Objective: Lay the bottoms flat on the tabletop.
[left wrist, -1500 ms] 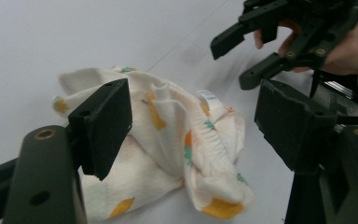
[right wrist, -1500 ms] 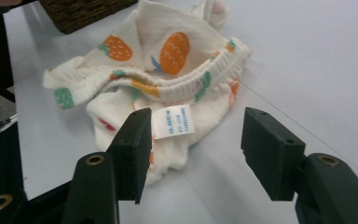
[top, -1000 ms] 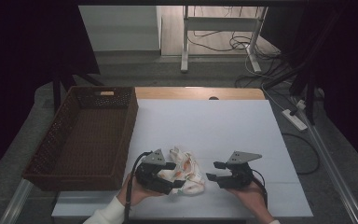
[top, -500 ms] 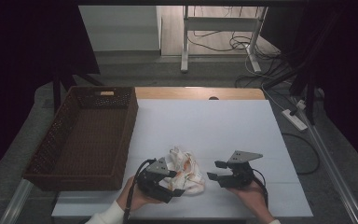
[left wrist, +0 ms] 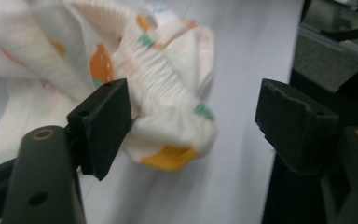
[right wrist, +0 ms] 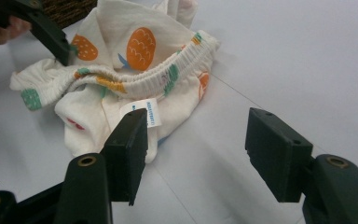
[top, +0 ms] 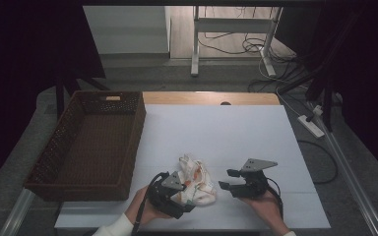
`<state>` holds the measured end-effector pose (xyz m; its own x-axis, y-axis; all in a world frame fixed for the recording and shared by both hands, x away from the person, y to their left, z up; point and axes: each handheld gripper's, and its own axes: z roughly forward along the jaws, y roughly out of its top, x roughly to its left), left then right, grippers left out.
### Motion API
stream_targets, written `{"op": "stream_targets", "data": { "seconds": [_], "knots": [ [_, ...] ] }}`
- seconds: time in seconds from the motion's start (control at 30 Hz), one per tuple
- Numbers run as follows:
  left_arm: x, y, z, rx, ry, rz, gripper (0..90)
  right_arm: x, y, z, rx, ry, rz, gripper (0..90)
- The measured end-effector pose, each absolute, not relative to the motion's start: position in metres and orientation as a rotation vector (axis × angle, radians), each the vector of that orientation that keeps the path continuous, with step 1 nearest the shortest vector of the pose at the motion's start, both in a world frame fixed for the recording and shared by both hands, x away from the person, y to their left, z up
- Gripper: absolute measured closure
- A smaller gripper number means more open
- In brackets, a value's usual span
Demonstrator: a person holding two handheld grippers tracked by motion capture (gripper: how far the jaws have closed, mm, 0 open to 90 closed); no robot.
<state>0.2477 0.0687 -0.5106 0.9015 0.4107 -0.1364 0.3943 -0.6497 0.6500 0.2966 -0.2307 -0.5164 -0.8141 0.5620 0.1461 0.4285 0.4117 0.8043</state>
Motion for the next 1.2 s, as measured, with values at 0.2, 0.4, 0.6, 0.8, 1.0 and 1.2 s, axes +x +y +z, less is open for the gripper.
{"op": "stream_targets", "data": {
  "seconds": [0.2,0.4,0.6,0.8,1.0,1.2],
  "knots": [
    [0.251,0.067,-0.52,2.405,0.58,0.03,22.4,0.297,-0.23,-0.517,0.89,2.514,1.362,39.2],
    [0.251,0.065,-0.524,2.437,0.583,0.058,24.1,0.297,-0.23,-0.517,0.887,2.517,1.363,39.3],
    [0.254,0.068,-0.526,2.441,0.624,0.068,43.9,0.297,-0.23,-0.517,0.888,2.515,1.36,39.2],
    [0.259,0.073,-0.527,2.442,0.698,0.061,73.4,0.297,-0.231,-0.517,0.888,2.513,1.357,39.1],
    [0.262,0.08,-0.523,2.397,0.718,0.054,77.8,0.298,-0.231,-0.517,0.893,2.505,1.365,38.9],
    [0.263,0.081,-0.522,2.383,0.721,0.05,77.8,0.299,-0.231,-0.516,0.891,2.502,1.363,38.8]
  ]
}}
